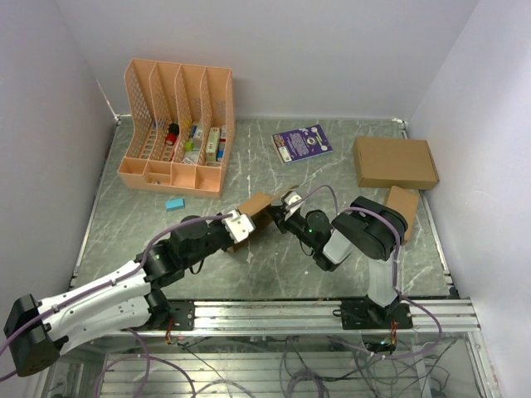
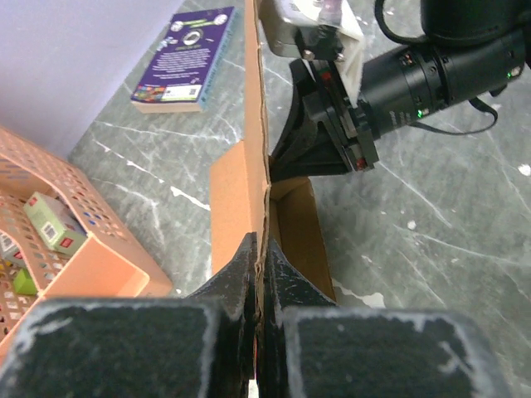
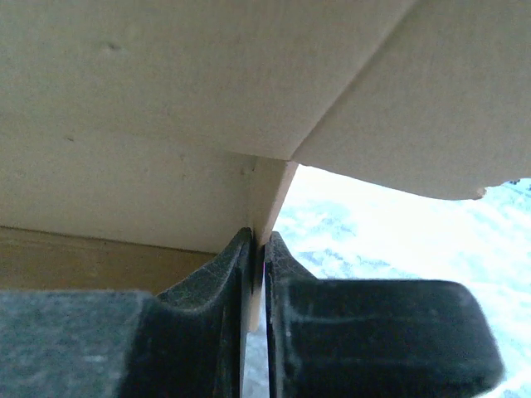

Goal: Fold the paper box

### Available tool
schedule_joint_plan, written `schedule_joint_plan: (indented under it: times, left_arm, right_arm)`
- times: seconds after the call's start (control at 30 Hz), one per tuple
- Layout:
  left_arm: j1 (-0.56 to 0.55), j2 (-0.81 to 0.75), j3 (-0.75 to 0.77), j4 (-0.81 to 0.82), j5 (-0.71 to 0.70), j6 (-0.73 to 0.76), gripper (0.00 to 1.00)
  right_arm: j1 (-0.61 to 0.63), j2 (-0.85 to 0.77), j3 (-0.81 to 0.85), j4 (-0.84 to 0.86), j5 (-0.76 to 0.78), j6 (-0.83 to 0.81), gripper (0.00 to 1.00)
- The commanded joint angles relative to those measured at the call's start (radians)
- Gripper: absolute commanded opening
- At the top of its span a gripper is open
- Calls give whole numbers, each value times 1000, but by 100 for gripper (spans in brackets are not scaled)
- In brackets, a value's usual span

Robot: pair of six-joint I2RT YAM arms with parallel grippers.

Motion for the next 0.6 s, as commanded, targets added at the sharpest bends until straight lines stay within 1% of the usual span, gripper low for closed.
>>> schedule_joint_plan:
  times: [0.0,0.1,0.27,0.4,0.57]
  left_arm:
    - [-62,15,-44,104,-65,-21,7]
    - [-112,10,-89,144,-127,-24,7]
    - [-205,4,-103,160,-211,-13,7]
    - [-239,40,-103,171,-222,-24,7]
    - [-255,46,-118,194,-230,-57,7]
  right_arm:
    - [22,-5,-29,178,-49,-8,10]
    - [20,9,-48,203,-84,-24,12]
    - [-22,11,-75,227,-153,-24,22]
    - [-48,26,-81,256,-185,-37,23]
    - [-54,30,-66,279,-203,-40,21]
